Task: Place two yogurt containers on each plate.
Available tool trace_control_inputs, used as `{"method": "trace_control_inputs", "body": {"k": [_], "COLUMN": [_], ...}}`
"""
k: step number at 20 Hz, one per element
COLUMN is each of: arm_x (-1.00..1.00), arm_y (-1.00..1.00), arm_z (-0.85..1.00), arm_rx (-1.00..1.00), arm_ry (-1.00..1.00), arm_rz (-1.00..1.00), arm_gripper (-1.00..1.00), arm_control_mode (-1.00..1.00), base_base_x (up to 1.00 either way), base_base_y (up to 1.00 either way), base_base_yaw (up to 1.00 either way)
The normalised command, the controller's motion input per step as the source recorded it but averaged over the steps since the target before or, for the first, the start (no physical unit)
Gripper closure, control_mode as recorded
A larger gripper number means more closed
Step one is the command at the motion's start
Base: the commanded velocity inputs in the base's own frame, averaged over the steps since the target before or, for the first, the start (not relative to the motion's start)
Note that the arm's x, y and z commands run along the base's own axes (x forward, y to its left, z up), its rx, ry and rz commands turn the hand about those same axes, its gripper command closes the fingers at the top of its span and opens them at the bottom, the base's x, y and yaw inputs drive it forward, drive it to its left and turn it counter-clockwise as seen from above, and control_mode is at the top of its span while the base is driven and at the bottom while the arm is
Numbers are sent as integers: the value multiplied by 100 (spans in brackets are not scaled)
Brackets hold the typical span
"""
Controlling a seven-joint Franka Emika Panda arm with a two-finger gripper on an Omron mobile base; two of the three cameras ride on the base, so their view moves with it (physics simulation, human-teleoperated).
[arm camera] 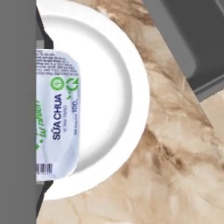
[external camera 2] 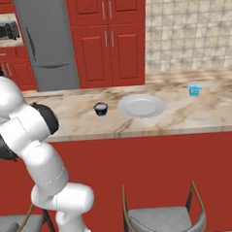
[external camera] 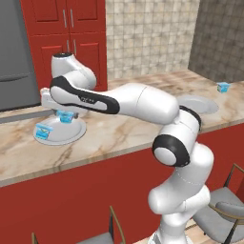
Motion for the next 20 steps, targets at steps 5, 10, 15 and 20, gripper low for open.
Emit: {"method": "trace_control_inputs", "body": {"k": [5, 10, 15, 20], "arm_x": [-24, -33, -87, -79], "arm_y": [-27, -71, -100, -100], "arm_z": [5, 0, 21, 37], "arm_rx": [0, 0, 0, 0], "arm_ry": [-2, -6, -15, -12], "arm_rz": [0, 3, 12, 16], "arm_gripper": [-100, -100, -100, -100], "arm_control_mode": [-100, -100, -100, -100], "base_base_x": [0, 0, 0, 0], "base_base_y": [0, 0, 0, 0], "base_base_yaw": [0, 0, 0, 0]}}
